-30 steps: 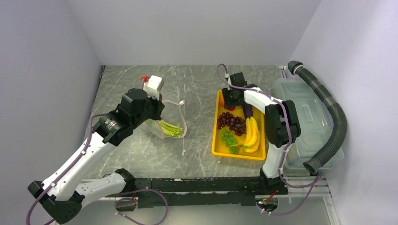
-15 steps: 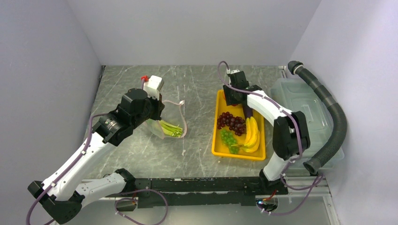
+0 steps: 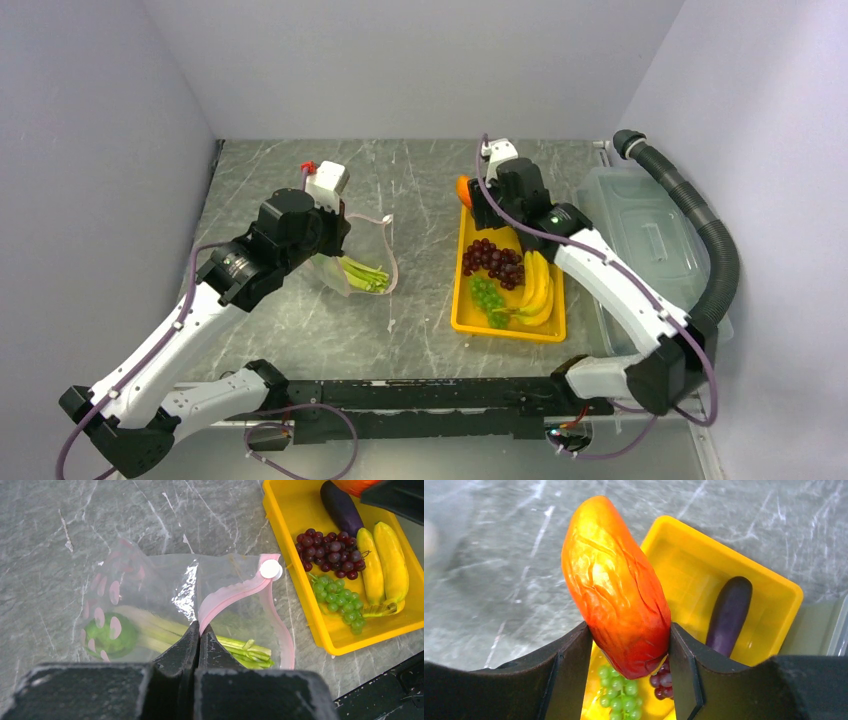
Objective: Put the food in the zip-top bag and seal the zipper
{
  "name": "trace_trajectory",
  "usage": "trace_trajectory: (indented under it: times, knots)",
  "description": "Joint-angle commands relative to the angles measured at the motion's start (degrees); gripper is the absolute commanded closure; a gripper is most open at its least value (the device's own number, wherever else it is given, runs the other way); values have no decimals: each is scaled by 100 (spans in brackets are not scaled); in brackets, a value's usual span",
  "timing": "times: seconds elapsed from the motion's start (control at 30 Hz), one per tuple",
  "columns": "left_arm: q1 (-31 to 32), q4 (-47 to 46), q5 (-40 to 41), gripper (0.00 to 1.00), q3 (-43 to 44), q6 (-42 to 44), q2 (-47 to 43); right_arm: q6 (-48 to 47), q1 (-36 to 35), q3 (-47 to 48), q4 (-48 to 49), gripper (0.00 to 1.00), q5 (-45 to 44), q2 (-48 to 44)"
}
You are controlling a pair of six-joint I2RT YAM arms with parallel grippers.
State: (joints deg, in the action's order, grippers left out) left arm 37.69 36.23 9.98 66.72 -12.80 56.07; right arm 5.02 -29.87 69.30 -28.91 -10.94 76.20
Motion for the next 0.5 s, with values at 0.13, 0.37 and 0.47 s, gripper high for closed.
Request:
trace_trajectory:
  times: [0.13,0.37,0.47]
  knots:
    - [-30,-157,95,100,49,-8,-88,271,-615,-175,-308,80,937,-1175]
    - [-31,-160,154,100,37,-11,-97,535,-1248,-217,-325,81,1627,-1580]
    - [-26,-156,174,100,28,-21,-101,628,-1471,-180,-283,81,1837,-1629]
